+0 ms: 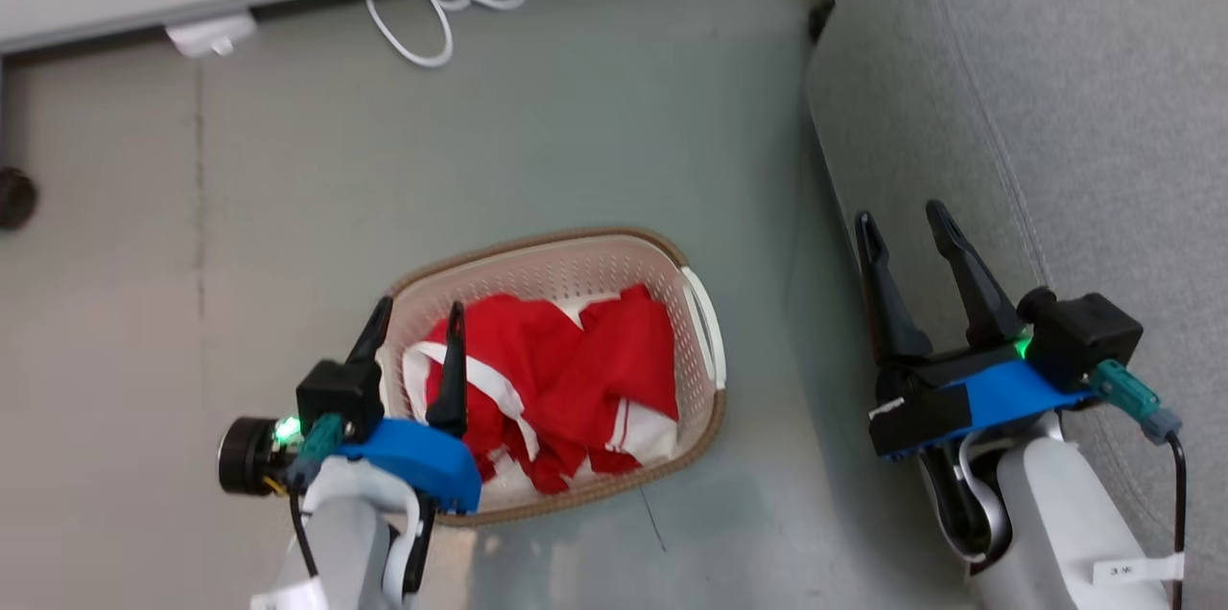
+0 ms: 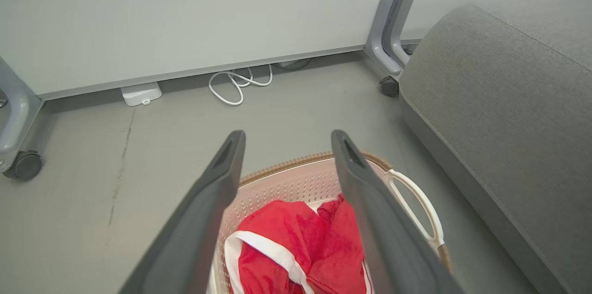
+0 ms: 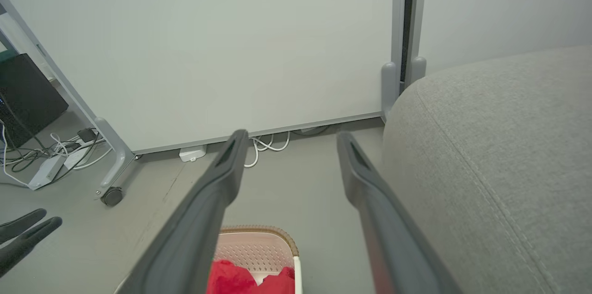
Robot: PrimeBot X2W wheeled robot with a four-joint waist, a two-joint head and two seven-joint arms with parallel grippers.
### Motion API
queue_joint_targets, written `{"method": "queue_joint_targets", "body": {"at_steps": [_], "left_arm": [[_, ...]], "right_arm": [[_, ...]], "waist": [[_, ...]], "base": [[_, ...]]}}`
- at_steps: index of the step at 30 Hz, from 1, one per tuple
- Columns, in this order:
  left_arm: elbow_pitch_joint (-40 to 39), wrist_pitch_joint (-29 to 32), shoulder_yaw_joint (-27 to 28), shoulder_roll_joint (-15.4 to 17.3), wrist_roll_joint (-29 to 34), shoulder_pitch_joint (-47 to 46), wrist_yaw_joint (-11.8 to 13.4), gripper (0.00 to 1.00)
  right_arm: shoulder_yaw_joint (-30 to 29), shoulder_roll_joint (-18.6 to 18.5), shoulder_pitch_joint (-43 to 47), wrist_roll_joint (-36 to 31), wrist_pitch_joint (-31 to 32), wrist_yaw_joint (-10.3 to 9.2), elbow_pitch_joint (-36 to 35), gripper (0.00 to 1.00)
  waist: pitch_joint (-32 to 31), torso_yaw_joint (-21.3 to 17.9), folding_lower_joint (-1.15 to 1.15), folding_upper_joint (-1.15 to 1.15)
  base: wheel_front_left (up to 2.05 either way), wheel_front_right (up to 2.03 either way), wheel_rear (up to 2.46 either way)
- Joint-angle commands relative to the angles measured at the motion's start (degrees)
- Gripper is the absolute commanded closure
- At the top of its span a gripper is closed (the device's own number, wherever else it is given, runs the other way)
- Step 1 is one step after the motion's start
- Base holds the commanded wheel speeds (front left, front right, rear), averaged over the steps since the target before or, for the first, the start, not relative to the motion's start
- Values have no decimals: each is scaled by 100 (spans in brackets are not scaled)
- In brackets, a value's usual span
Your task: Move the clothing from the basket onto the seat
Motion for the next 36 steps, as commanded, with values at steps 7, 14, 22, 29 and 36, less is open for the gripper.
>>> {"method": "queue_joint_targets", "body": {"at_steps": [7, 14, 22, 29, 36], "left_arm": [[908, 164, -63, 94, 27, -918, -73, 0], [1720, 388, -14, 214, -37, -1596, -43, 0], [2455, 566, 141, 347, -175, -2152, 93, 0], [2937, 620, 208, 379, -243, -2474, 354, 0], [3275, 632, 317, 382, -343, -2795, 682, 0]], "right_arm": [[243, -21, -457, 157, -116, 3, -18, 0], [440, -17, -712, 332, -155, 3, -98, 0], [657, -17, -994, 487, -160, 3, -529, 0], [744, -17, -1060, 294, -161, 3, -1002, 0], [889, -18, -986, 265, -161, 3, -1251, 0]], "waist": [[1172, -719, -1, 0], [1843, -1124, -1, 0], [2450, -1435, -1, 0], [2772, -1499, -1, 0], [3016, -1497, -1, 0]], "base": [[0, 0, 0], [0, 0, 0], [0, 0, 0], [0, 0, 0], [0, 0, 0]]}}
